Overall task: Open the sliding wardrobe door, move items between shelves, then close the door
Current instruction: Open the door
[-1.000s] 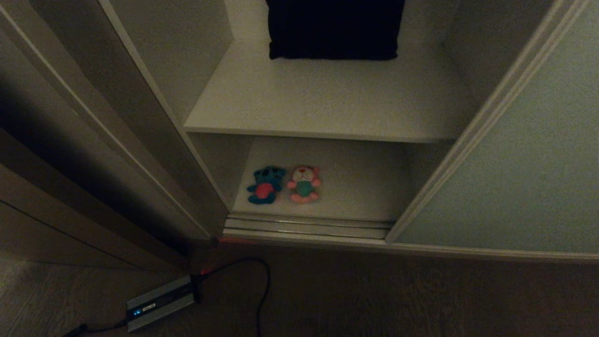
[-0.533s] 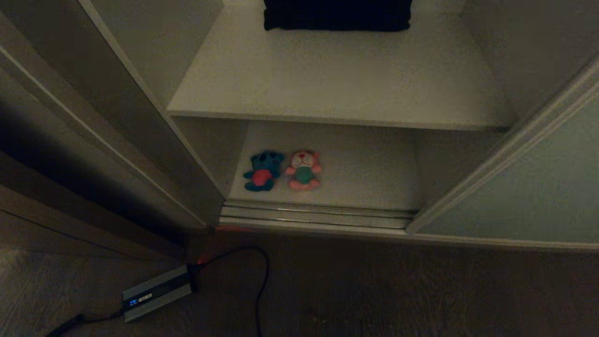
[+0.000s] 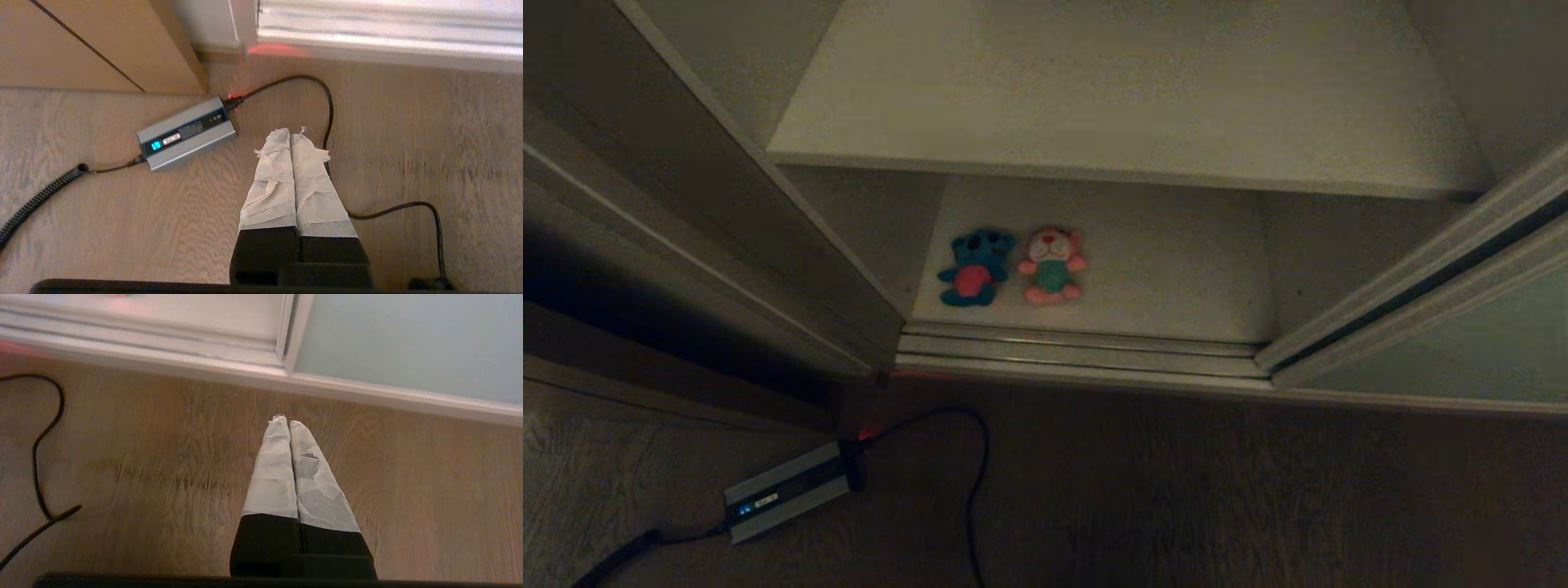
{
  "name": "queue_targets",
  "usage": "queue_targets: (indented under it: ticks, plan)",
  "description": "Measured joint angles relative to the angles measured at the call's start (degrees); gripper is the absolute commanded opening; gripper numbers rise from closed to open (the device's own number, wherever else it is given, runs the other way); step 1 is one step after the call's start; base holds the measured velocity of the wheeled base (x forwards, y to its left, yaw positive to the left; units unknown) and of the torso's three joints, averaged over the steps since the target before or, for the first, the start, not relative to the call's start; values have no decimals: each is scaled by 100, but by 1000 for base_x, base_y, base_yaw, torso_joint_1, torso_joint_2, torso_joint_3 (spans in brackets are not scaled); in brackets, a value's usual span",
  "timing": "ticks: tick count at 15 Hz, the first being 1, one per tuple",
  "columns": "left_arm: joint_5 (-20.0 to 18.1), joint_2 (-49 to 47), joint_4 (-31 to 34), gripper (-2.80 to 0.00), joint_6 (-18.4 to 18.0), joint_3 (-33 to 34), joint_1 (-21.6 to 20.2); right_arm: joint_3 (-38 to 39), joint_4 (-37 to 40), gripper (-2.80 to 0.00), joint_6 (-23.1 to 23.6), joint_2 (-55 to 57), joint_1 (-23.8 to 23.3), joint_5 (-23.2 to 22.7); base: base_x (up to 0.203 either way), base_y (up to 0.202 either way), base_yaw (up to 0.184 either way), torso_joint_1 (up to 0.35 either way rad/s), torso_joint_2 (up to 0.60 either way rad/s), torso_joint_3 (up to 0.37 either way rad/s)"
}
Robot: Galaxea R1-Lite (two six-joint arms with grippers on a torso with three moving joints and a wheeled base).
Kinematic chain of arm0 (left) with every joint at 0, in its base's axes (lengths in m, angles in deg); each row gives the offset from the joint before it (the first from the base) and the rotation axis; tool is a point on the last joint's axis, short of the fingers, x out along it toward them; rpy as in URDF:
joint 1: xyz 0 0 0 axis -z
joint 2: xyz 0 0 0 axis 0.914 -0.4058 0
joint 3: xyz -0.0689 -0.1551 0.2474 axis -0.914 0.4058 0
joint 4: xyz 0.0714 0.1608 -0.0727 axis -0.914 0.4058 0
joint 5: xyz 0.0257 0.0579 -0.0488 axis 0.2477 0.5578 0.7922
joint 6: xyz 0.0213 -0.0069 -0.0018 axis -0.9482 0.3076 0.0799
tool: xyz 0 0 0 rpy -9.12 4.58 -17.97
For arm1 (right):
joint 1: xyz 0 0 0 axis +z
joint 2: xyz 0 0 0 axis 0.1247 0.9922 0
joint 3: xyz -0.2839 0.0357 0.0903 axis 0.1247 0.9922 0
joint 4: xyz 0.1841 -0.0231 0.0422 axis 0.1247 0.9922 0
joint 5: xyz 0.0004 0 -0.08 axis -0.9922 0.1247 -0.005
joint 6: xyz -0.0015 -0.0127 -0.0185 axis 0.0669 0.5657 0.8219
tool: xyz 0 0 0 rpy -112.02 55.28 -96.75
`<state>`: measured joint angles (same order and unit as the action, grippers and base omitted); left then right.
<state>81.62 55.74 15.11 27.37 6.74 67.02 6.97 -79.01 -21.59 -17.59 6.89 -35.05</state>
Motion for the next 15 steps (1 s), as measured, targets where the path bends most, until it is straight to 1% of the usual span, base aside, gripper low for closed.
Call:
queue_targets:
  ticks: [15]
  plan:
    - [33, -5, 0, -280, 28, 0, 0, 0, 2, -280, 0, 5, 0, 0, 0, 0, 0, 3, 2, -199]
